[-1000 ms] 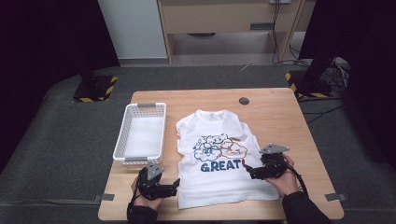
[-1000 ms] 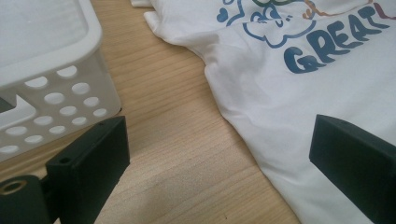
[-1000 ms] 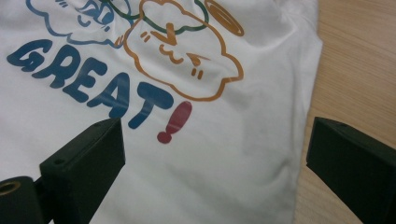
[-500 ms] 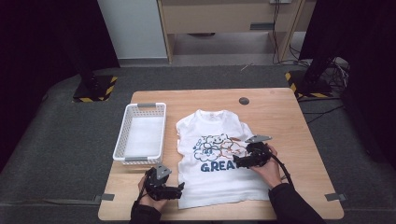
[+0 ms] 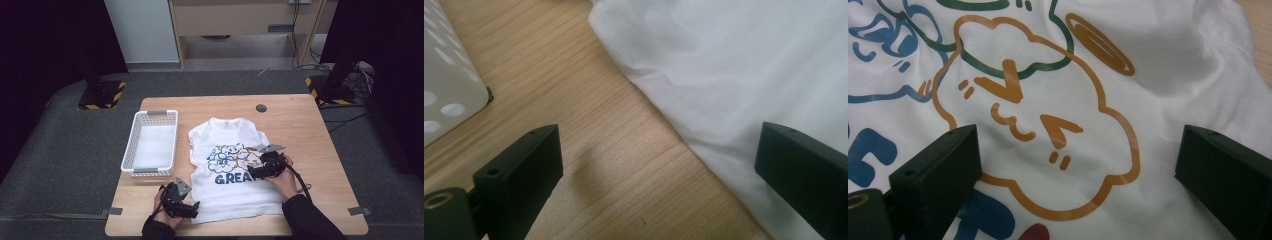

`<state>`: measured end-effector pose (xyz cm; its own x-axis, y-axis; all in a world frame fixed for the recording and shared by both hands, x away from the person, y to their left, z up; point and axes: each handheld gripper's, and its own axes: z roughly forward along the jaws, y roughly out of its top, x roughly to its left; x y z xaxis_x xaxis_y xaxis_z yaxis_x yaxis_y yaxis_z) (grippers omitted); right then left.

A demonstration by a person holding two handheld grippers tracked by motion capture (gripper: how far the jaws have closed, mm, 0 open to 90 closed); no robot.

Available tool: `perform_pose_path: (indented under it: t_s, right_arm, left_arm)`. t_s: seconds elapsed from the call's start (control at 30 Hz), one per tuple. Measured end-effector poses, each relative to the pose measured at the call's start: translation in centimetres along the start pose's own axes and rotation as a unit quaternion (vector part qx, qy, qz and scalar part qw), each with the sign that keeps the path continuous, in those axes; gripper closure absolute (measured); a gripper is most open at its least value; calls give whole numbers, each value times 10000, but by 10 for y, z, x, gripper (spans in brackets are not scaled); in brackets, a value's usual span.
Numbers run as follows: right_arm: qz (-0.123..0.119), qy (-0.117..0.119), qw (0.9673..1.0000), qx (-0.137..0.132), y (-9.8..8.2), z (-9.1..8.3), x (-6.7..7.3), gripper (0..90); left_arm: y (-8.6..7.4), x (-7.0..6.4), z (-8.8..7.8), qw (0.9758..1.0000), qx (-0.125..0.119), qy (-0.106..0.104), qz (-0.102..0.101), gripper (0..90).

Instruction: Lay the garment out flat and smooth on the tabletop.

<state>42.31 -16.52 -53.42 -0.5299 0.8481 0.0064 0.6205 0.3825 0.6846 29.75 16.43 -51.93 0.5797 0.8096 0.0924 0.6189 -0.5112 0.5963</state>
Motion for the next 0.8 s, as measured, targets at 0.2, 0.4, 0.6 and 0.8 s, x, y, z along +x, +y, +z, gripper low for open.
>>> perform_pose_path:
  t_s: [0.2,0.4,0.6,0.8]
  right_arm:
    - [63,-31,10000,36,-5,-5,-4,40]
    - [193,-154,9997,90,-14,-14,-8,35]
    - [280,-231,9992,150,-19,-20,-11,29]
    - [370,-326,9986,176,-24,-26,-12,27]
  left_arm:
    - [0,-1,2,10000,-42,-61,-40,46]
    - [2,-4,4,9999,-87,-131,-22,42]
    - [2,-9,5,9996,-112,-250,-13,42]
    - [3,-13,5,9994,-117,-320,44,41]
